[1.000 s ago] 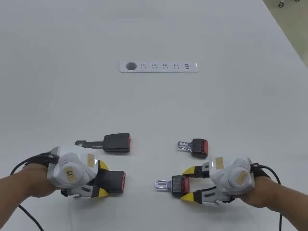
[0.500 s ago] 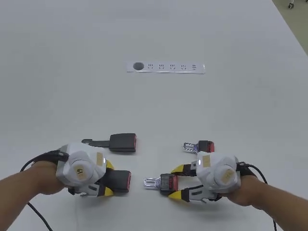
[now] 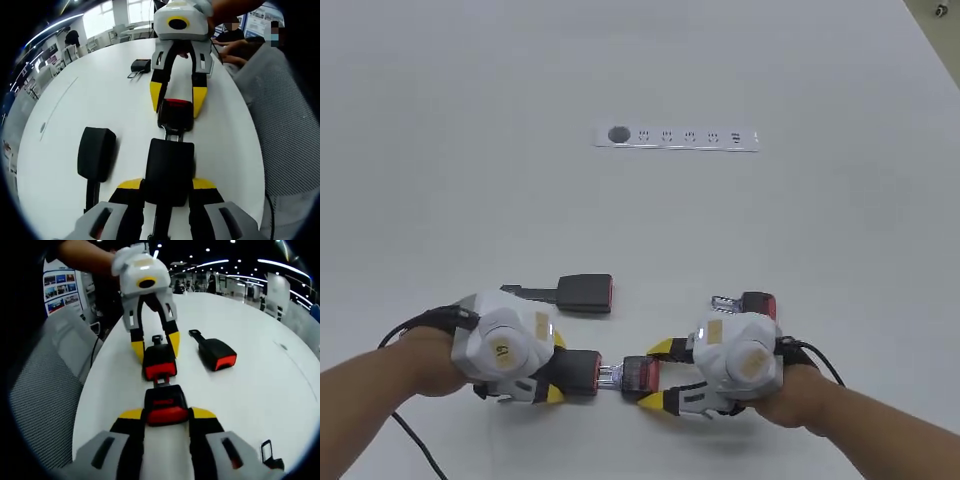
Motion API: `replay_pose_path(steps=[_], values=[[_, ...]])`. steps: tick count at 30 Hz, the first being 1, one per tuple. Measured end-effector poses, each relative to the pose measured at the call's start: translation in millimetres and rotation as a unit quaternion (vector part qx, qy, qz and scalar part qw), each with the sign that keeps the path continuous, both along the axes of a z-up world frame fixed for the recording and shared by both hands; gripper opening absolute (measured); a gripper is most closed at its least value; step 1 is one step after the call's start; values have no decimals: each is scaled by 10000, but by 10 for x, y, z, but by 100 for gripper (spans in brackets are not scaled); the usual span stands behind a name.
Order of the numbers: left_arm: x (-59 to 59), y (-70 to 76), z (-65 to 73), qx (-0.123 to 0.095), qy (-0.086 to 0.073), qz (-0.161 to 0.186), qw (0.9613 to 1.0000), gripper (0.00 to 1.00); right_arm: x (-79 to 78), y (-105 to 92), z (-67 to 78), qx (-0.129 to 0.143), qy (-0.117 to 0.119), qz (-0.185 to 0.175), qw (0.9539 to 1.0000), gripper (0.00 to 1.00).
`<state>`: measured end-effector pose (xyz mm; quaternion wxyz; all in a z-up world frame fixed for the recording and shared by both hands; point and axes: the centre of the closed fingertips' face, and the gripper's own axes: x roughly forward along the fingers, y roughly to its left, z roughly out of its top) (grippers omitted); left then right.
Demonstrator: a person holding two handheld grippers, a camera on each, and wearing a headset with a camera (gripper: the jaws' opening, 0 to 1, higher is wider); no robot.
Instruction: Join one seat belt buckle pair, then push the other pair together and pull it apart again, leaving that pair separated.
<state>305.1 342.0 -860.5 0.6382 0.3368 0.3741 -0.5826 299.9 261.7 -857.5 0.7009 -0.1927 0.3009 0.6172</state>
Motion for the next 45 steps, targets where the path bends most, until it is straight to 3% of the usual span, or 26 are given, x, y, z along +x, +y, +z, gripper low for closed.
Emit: replay_pose_path(steps=[18,26,45], values=[[-14,-10,-8,123,-13,-234,9996,34,1,77,-19,-77,31,11,10000,34],[-28,-23,-11,184,-12,-318,9993,34,-8,237,-17,-110,16,-48,9999,34],[-27,-10,-1,219,5,-566,9982,34,3,207,-10,-110,-25,-42,9999,34]])
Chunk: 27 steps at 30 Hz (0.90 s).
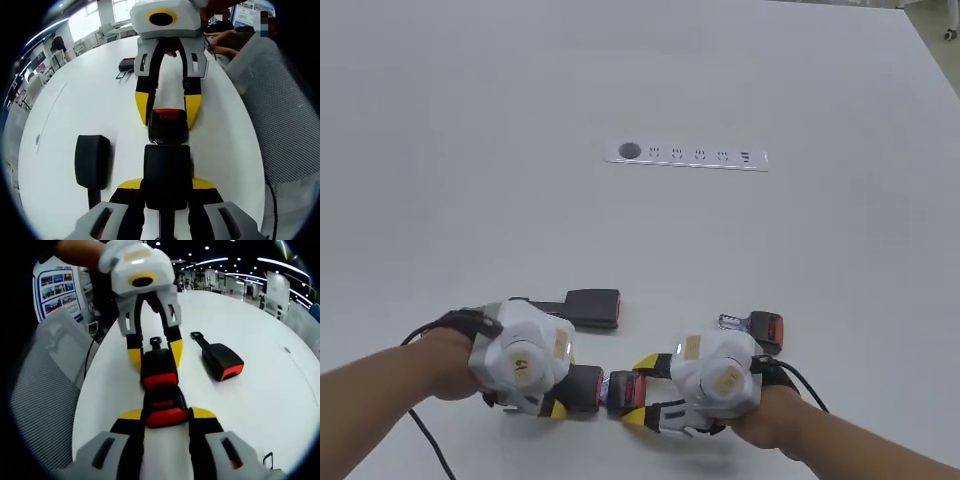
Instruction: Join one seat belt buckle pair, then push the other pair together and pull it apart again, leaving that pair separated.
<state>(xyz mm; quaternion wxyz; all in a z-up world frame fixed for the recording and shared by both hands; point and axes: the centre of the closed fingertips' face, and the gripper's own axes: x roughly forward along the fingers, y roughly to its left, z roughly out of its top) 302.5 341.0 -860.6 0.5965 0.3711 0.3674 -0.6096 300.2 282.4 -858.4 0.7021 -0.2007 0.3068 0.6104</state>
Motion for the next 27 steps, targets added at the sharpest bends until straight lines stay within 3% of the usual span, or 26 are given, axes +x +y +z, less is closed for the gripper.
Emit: replay_pose_path(steps=[6,16,27], values=[[-4,8,1,-14,25,-113,9999,34,1,-13,-4,170,-32,7,9998,34],[-3,30,5,-409,68,-13,9991,34,-3,-22,7,457,-85,-43,9989,33],[-6,29,8,-474,97,-138,9987,34,-3,-21,6,642,-101,-78,9979,33]])
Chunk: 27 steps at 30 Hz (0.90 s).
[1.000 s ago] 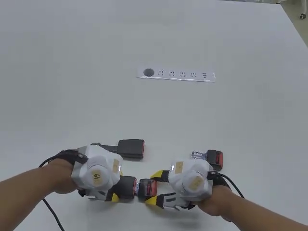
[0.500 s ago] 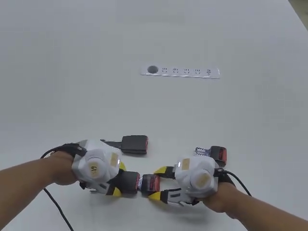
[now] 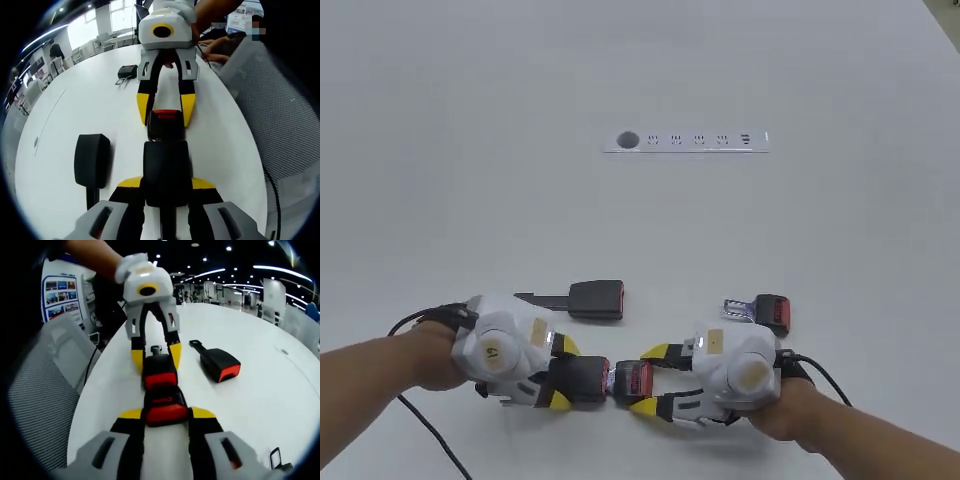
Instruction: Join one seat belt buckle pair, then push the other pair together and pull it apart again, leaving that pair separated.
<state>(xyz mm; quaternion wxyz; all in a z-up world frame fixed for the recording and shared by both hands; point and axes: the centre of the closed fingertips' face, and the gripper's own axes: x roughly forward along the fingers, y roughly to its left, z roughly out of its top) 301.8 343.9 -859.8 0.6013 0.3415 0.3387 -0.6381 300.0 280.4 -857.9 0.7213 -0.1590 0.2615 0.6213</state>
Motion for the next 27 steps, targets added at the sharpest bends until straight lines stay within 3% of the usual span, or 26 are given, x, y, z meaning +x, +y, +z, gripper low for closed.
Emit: replay_pose_path(steps=[12,27], values=[[0,1,-2,-3,35,-18,10000,33,1,-2,12,172,110,-71,9998,33],[-3,11,-1,26,66,-72,9999,33,-4,-5,8,116,-30,97,9999,33]])
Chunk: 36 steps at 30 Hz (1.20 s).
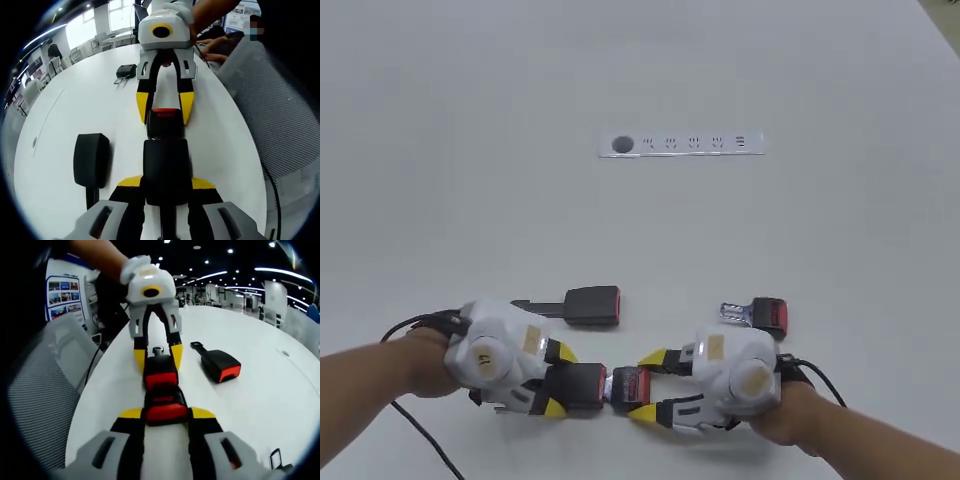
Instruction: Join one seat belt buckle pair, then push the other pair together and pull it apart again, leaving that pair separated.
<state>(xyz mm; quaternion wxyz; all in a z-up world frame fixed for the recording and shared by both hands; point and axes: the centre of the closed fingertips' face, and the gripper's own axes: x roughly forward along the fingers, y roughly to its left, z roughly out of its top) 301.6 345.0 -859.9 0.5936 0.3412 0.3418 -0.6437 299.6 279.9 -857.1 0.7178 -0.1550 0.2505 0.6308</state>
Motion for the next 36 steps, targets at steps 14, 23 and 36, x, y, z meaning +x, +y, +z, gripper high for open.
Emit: replay_pose_path(steps=[14,23,36], values=[[0,-1,3,-16,14,26,10000,33,3,-7,0,26,17,8,10000,33],[5,1,-1,41,14,29,10000,33,12,-3,2,8,11,41,10000,33],[3,5,-1,71,17,32,10000,33,10,-1,0,-17,1,50,10000,33]])
